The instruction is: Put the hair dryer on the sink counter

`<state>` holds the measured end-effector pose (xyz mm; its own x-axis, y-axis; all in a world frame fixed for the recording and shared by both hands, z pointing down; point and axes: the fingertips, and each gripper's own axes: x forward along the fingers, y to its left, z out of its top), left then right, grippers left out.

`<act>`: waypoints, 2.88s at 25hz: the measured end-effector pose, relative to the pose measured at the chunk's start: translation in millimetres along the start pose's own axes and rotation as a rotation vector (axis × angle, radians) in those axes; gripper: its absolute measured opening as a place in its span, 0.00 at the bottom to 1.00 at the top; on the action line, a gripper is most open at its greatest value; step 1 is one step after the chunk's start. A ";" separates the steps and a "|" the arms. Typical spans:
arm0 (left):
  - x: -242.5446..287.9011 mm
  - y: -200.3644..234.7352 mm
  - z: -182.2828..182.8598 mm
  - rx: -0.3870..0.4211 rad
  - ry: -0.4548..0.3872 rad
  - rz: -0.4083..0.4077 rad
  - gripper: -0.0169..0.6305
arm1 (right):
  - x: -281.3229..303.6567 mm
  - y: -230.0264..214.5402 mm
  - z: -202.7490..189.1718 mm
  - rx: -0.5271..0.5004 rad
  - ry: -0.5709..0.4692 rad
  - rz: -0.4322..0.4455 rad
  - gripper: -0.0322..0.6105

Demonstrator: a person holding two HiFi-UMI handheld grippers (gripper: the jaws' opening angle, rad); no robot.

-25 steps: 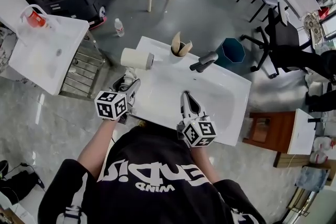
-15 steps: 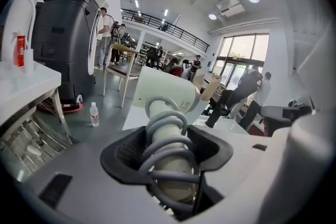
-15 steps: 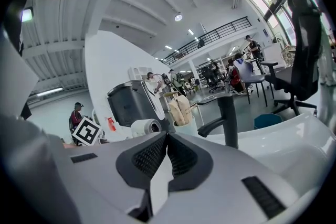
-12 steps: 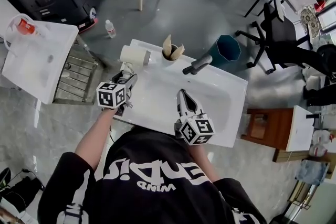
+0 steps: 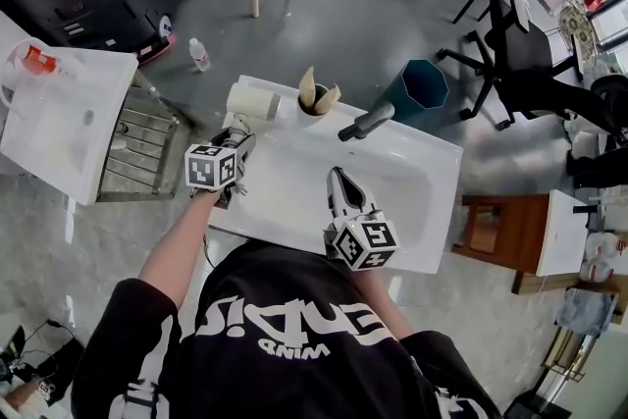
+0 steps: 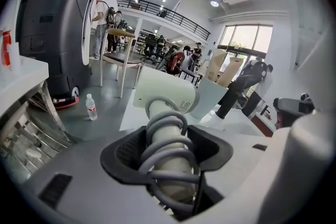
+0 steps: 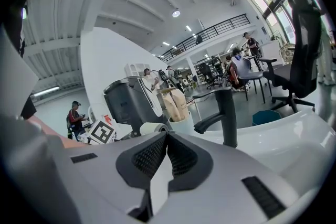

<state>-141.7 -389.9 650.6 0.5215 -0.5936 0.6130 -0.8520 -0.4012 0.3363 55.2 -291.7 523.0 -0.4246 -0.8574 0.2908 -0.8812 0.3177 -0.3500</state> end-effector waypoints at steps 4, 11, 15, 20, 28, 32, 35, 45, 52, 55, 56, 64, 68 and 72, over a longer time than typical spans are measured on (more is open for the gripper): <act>8.4 3.2 -2.5 0.003 0.025 -0.001 0.40 | 0.8 -1.0 -3.2 0.004 0.006 -0.006 0.09; 18.0 8.8 -7.5 -0.004 0.065 0.009 0.40 | -2.1 -4.5 -4.5 0.005 0.009 -0.018 0.09; 23.1 12.3 -12.2 -0.003 0.086 0.013 0.40 | -3.3 -6.0 -6.5 0.006 0.013 -0.024 0.09; 26.9 11.9 -11.5 -0.018 0.090 0.013 0.41 | -3.3 -7.7 -7.6 0.011 0.016 -0.027 0.09; 29.4 11.4 -12.7 -0.026 0.118 0.008 0.41 | -1.3 -8.9 -10.7 0.013 0.024 -0.029 0.09; 29.8 13.0 -14.2 -0.004 0.135 0.024 0.42 | -1.8 -10.7 -12.5 0.017 0.026 -0.036 0.09; 31.1 12.7 -14.5 0.007 0.135 0.023 0.43 | -2.2 -11.9 -13.9 0.023 0.027 -0.040 0.09; 30.0 9.9 -14.6 0.021 0.125 0.038 0.45 | -6.4 -14.1 -16.6 0.029 0.026 -0.041 0.09; 18.4 10.8 -3.6 0.045 0.092 0.074 0.46 | -7.7 -16.8 -18.8 0.041 0.026 -0.036 0.09; 10.0 6.7 3.4 0.059 0.074 0.079 0.46 | -8.3 -17.3 -16.9 0.041 0.022 -0.032 0.09; 6.2 5.1 6.3 0.061 0.067 0.081 0.46 | -8.6 -17.1 -16.0 0.041 0.020 -0.030 0.09; -36.9 -16.2 39.4 0.065 -0.030 0.073 0.46 | -11.6 -15.9 -10.9 0.031 0.015 -0.023 0.09; -65.0 -38.3 49.3 0.067 -0.079 0.042 0.46 | -15.2 -16.2 -7.4 0.024 0.008 -0.028 0.09; -91.1 -63.1 52.5 0.078 -0.120 0.005 0.46 | -18.3 -15.1 -2.7 0.017 -0.002 -0.027 0.09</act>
<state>-133.0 -347.2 535.9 0.5232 -0.6731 0.5228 -0.8507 -0.4486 0.2739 75.6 -279.8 525.4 -0.4003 -0.8664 0.2986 -0.8887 0.2874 -0.3574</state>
